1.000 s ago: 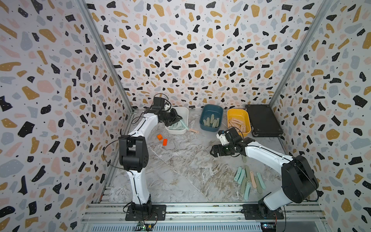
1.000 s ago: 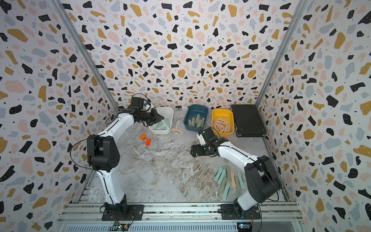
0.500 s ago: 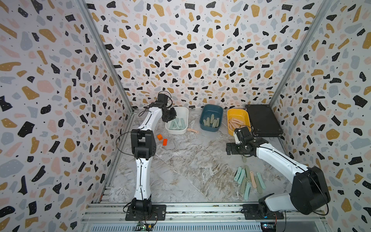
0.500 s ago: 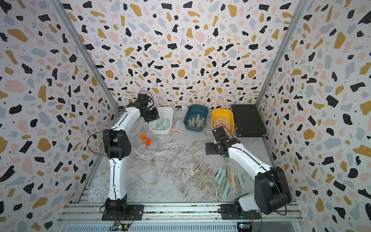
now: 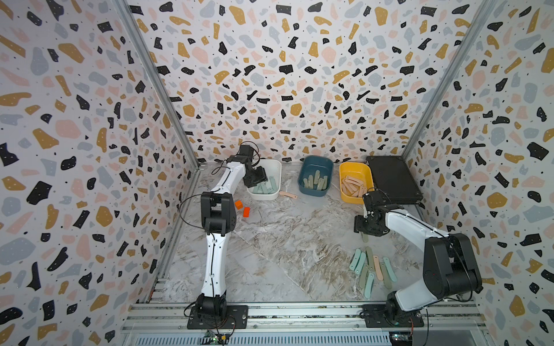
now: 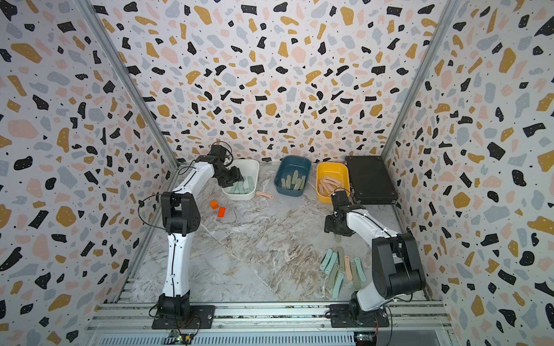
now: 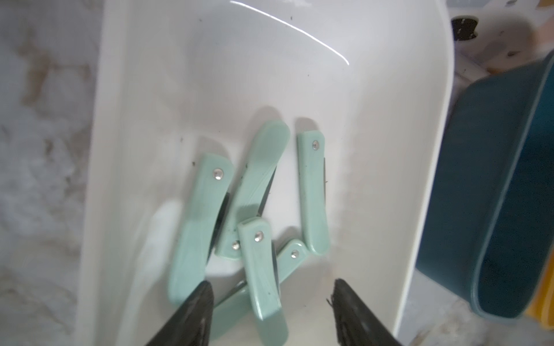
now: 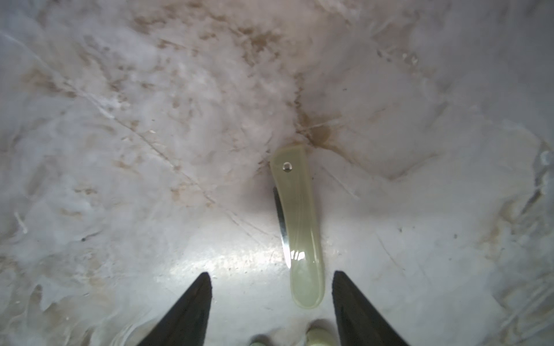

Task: Place the fruit knives into the storage box by color
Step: Place the fruit knife in the storage box, then pick up the fruit knife from the center of the board.

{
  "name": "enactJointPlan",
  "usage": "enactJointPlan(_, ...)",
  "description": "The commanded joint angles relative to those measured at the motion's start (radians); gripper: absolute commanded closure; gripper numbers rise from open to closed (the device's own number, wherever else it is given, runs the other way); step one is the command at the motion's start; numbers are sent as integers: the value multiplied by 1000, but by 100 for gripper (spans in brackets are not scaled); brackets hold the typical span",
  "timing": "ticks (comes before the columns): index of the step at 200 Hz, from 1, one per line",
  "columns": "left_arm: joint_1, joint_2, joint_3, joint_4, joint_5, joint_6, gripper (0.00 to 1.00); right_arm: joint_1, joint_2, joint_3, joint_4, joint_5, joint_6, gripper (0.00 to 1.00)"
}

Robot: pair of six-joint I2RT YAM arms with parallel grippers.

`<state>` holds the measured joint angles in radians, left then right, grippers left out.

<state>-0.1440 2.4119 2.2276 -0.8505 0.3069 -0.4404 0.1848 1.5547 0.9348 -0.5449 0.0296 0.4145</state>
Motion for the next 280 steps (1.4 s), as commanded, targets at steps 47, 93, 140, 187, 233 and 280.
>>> enactJointPlan(47, -88, -351, -280, -19, 93, -62, 15, -38, 73, -53, 29, -34, 24, 59)
enactJointPlan(93, -118, -460, -441, 2, 109, -62, 6, -41, 106, -56, 47, -75, 30, 75)
enactJointPlan(140, -119, -558, -602, 35, 105, -32, 1, -41, 99, -63, 54, -113, 31, 84)
enactJointPlan(187, -119, -612, -697, 37, 101, -9, 1, -37, 63, -94, 66, -145, 43, 87)
enactJointPlan(233, -118, -641, -755, 65, 130, -30, 1, 9, 31, -110, 65, -131, 57, 87)
enactJointPlan(280, -122, -655, -792, 86, 175, -43, 1, 46, 1, -116, 51, -109, 63, 88)
